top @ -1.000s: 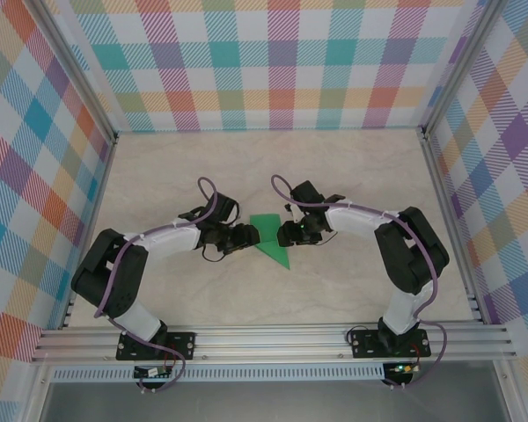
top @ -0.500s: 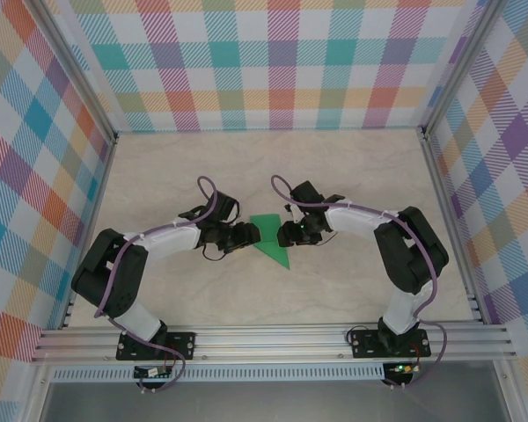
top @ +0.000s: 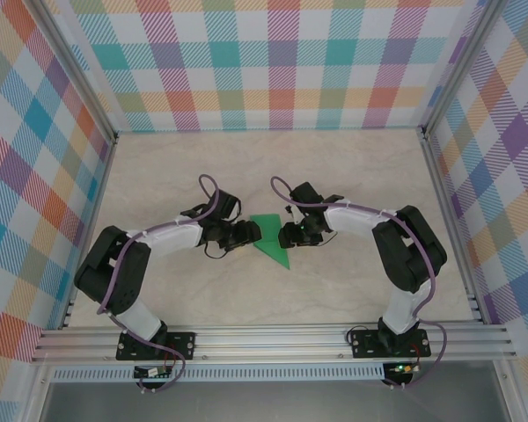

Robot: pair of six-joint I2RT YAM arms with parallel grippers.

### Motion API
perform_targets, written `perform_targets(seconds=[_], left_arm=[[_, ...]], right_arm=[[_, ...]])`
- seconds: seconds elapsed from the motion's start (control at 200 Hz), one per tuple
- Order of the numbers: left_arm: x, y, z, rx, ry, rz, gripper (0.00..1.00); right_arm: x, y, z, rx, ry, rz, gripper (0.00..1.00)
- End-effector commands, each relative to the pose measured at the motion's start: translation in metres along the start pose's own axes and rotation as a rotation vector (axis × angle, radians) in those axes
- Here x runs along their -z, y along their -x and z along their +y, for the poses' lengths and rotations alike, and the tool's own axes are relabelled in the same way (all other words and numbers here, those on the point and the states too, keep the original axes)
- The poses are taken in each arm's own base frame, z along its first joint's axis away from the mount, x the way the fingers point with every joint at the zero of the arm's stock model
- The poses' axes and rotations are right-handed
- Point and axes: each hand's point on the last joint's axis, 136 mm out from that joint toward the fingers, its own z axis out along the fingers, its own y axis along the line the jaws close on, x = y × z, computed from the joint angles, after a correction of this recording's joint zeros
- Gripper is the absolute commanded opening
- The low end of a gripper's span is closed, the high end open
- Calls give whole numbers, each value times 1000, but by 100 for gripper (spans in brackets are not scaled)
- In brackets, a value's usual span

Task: Fold a paper plane with a square sheet of paper (fold left side to right side)
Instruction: Third fold the triangle at the center of the table.

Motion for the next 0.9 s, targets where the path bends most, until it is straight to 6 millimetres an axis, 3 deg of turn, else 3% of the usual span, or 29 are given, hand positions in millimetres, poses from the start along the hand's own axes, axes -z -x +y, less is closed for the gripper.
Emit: perform_targets(seconds=[0.0, 0.39, 0.69, 0.895], left_arm=[[-3, 0, -6, 2, -4, 8, 58], [-19, 2, -19, 8, -47, 34, 55], [-19, 3, -28, -2, -58, 33, 52], [-21, 2, -29, -4, -56, 40, 41]], right_arm=[[4, 4, 2, 21, -11, -6, 54], [5, 4, 3, 22, -12, -6, 55], [4, 3, 1, 22, -15, -1, 55], [5, 3, 1, 21, -20, -5, 55]])
